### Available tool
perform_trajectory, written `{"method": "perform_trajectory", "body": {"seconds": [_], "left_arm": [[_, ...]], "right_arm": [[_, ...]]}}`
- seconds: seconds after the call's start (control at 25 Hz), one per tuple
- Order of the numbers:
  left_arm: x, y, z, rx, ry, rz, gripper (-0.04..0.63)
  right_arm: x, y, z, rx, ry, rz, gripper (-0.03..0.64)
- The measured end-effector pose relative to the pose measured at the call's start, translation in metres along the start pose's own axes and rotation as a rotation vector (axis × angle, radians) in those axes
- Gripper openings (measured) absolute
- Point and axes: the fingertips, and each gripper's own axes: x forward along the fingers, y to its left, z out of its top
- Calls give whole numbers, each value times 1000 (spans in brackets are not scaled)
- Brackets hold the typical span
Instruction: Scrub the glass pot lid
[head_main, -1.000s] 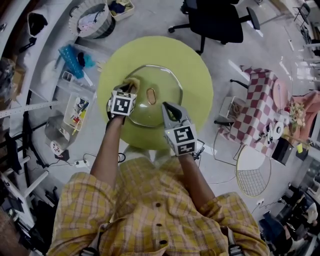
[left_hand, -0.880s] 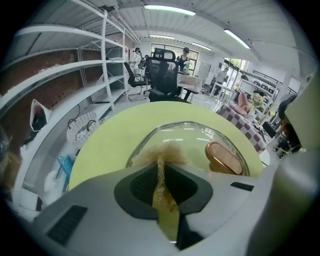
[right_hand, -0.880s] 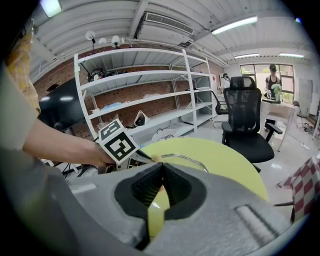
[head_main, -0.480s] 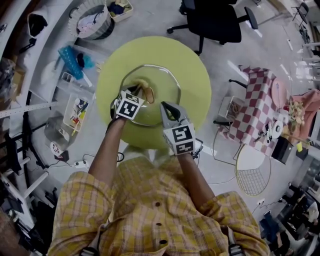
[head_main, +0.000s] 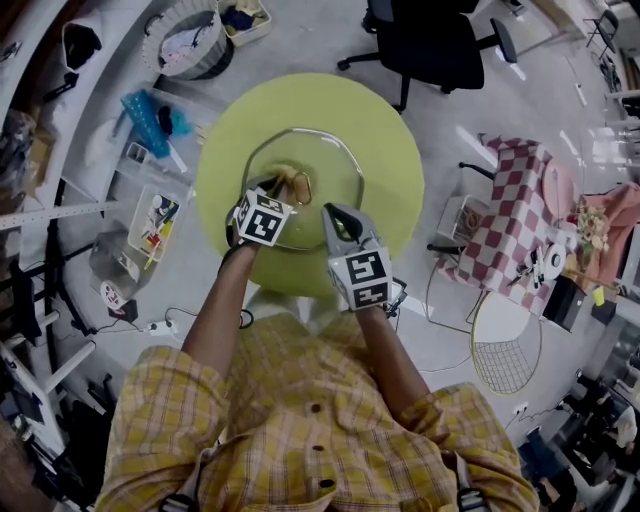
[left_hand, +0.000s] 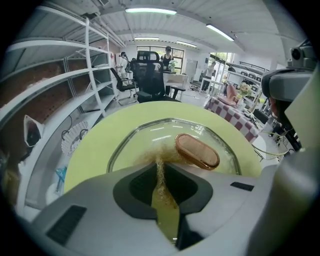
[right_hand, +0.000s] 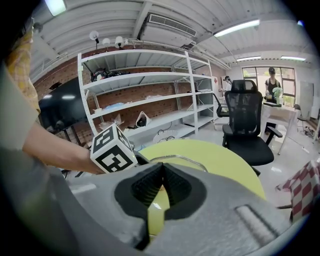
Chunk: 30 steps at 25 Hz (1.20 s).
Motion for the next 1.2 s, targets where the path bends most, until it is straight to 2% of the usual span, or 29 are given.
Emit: {"method": "perform_trajectory", "body": {"seconds": [0.28,0.48,1.0,1.2], "left_arm": [[-14,-15,-8,-115,-12,-34,40],[-12,-19,-19,-72,-18,-16,41],[-19,-30,-38,-16,-5,-31,41],[-26,-21,-52,-43,-1,-37,41]], "right_arm": [[-4,4,-4,-18,8,1,-3],[-4,11,-8,-27,12,12,-3],[-3,17,-9,-57,15,31,-3],[-1,25,-4,-64,17,38,-3]]}}
